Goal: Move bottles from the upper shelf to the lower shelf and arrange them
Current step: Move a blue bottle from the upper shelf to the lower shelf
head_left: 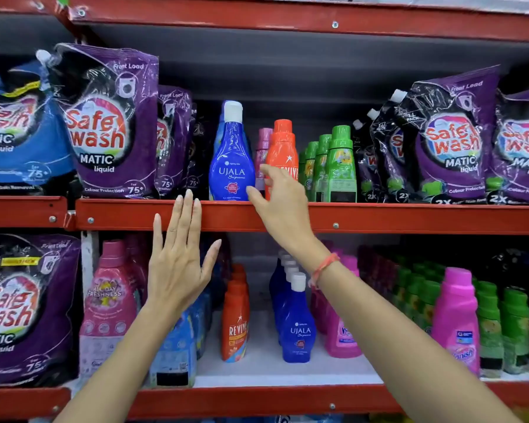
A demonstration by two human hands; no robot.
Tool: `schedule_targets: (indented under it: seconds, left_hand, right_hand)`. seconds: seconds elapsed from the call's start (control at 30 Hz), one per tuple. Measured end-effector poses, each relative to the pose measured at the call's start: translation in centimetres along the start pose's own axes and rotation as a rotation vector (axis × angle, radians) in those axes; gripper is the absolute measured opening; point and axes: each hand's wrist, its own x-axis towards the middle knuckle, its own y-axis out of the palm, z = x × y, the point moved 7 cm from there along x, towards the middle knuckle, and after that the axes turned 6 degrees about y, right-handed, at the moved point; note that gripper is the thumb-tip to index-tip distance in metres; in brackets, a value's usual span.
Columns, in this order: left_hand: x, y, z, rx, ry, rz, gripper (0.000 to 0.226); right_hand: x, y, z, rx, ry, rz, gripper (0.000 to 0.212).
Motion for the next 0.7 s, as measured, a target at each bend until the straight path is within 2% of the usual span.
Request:
schedule_targets:
  seconds: [0.23, 0.4, 0.57, 0.7]
  left_hand:
    - [0.2, 0.4, 0.4, 0.055, 0.018, 0.018, 0.071]
    - [0.1, 0.1, 0.5, 0.059, 0.034, 0.013, 0.07]
    - [-0.1, 0.3, 0.7, 0.079, 0.044, 0.025, 0.07]
    - [-0.1, 0.2, 0.6, 0.063, 0.036, 0.031, 0.07]
  right_hand:
    - [3.0, 3.6, 0.3, -0.122, 0.131, 0.057, 0.038]
    - [3.7, 4.3, 0.1, -0.144, 0.202, 0.043, 0.054]
    - [4.7, 4.3, -0.4, -0.084, 0.217, 0.052, 0.06]
    - [4.5, 3.6, -0.2, 0.066, 0.209, 0.026, 0.065]
